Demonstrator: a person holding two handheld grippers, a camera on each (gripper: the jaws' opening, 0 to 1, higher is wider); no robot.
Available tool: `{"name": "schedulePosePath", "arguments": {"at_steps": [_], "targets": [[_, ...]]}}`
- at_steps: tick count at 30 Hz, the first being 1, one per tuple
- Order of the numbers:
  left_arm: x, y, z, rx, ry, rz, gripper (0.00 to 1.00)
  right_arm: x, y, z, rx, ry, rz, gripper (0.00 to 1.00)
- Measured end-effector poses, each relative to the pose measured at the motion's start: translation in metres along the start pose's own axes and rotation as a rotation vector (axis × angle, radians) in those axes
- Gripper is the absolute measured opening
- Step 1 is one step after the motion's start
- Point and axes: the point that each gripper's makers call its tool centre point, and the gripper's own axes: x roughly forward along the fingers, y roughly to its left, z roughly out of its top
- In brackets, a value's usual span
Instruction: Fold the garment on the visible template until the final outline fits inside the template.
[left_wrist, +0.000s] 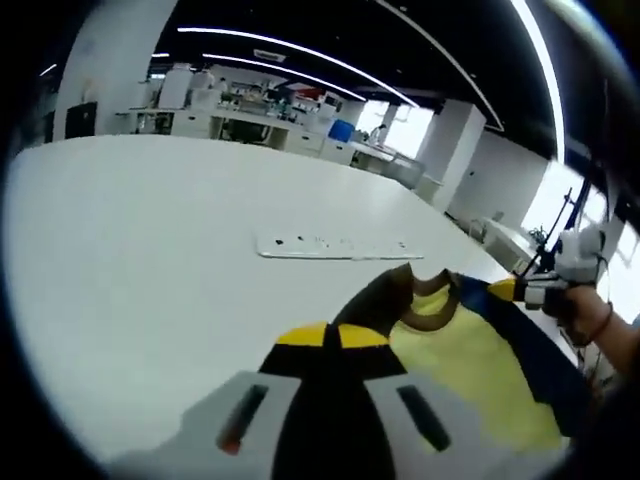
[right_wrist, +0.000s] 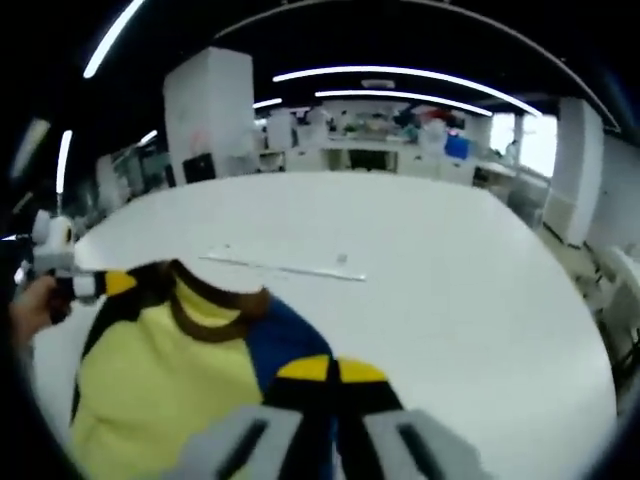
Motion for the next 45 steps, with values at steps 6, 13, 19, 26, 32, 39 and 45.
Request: {"name": "schedulePosePath", "arguments": {"at_steps": [6, 13, 19, 26, 32, 39, 45], "targets": [[0.011, 0.009, -0.010, 0.080, 0.043, 0.034, 0.00, 0.014, -0.001, -0.010, -0.017, 0.035, -0.003, 0.00], [0.014, 0.016, -0.021, 0.118, 0.069, 0.073, 0.01, 0.019, 0.000, -0.013, 0.029, 0.051, 0.028, 0.00], [0.007, 0.021, -0.021, 0.099, 0.088, 0.095, 0.16, 0.011, 0.001, -0.011, 0.125, 0.051, 0.060, 0.13], [-0.008, 0.018, -0.001, 0.130, 0.011, 0.065, 0.34, -0.010, 0.011, -0.007, 0.095, 0.060, 0.137, 0.45], [-0.037, 0.001, 0.001, 0.173, -0.043, 0.062, 0.51, -0.043, 0.026, -0.016, 0.106, 0.056, 0.203, 0.66], [-0.067, -0.003, 0.003, 0.177, -0.095, 0.052, 0.66, -0.076, 0.038, -0.024, 0.119, 0.053, 0.275, 0.81], [-0.095, -0.012, -0.012, 0.208, -0.084, 0.044, 0.73, -0.106, 0.047, -0.030, 0.134, 0.030, 0.311, 0.83]]}}
